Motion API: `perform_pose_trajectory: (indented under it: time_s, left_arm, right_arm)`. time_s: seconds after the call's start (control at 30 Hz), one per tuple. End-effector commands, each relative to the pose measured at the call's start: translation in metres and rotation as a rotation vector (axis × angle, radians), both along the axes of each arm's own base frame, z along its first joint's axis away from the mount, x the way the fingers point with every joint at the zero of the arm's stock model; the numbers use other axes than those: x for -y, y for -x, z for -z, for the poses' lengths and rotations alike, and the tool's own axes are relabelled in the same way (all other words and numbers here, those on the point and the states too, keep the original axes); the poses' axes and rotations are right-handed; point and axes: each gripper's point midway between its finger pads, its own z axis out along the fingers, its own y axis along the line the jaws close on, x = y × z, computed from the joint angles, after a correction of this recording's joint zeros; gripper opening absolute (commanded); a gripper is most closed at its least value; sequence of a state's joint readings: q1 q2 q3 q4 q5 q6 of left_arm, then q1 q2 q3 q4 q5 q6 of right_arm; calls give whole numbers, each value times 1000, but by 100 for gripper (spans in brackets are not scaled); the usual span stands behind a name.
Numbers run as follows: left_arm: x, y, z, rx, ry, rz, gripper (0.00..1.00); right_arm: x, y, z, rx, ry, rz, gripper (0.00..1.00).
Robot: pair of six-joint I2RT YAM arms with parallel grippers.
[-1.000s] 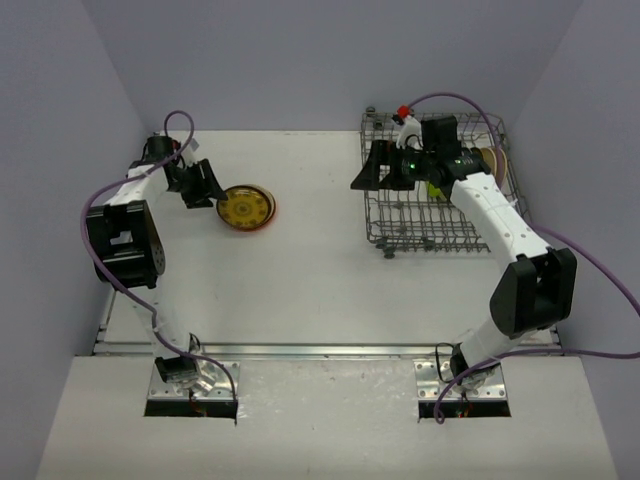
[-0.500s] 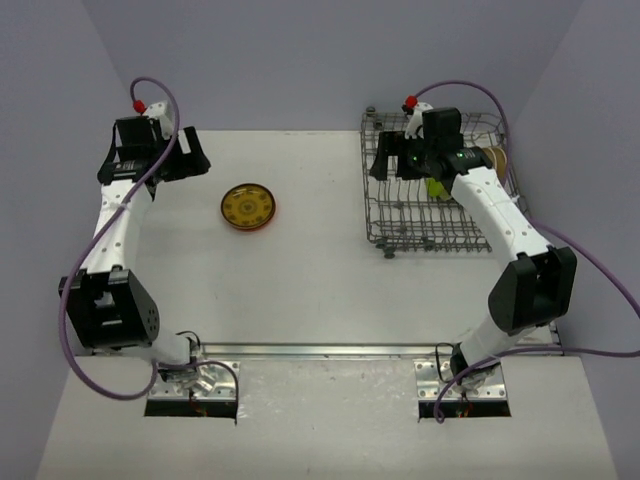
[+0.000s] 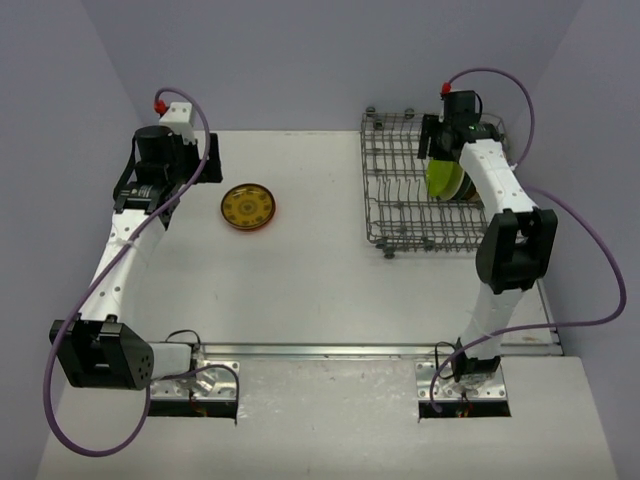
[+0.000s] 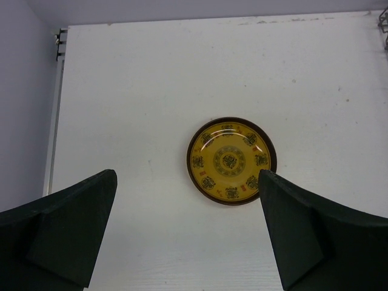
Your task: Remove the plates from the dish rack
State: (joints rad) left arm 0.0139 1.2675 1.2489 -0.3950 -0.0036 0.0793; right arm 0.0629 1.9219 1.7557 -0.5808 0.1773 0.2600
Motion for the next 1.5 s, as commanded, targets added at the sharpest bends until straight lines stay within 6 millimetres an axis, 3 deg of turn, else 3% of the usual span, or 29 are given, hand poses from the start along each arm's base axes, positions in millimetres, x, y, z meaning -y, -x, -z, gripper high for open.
perform_pose_trajectory:
  time_s: [0.0, 0.4, 0.77, 0.83, 0.93, 1.03, 1.1, 1.23, 1.47]
  left_arm:
    - [-5, -3, -22, 87, -28, -18, 100]
    - [-2, -7, -10, 56, -9, -13, 100]
    - [-2, -8, -9, 52, -7, -17, 100]
    - [-2, -8, -8, 52, -4, -16, 100]
    - [9, -9, -9, 52, -2, 9, 100]
    - [9, -11, -8, 49, 0, 10, 100]
    - [10, -12, -8, 47, 2, 14, 100]
    - [12, -12, -7, 44, 11, 15, 100]
    - [16, -14, -8, 40, 22, 20, 100]
  right_arm:
    - [22, -18, -12, 35, -29, 63, 66]
    - [39, -40, 11, 6, 50, 83, 63]
    - [47, -45, 46, -52, 100, 100, 55]
    - [48, -45, 48, -54, 106, 99, 52]
    - [46, -41, 50, -62, 98, 87, 39]
    - [43, -39, 45, -51, 81, 83, 26]
    - [40, -34, 31, -26, 62, 80, 13]
    - [34, -29, 4, 15, 35, 67, 0]
    - [17, -23, -73, 164, 5, 12, 0]
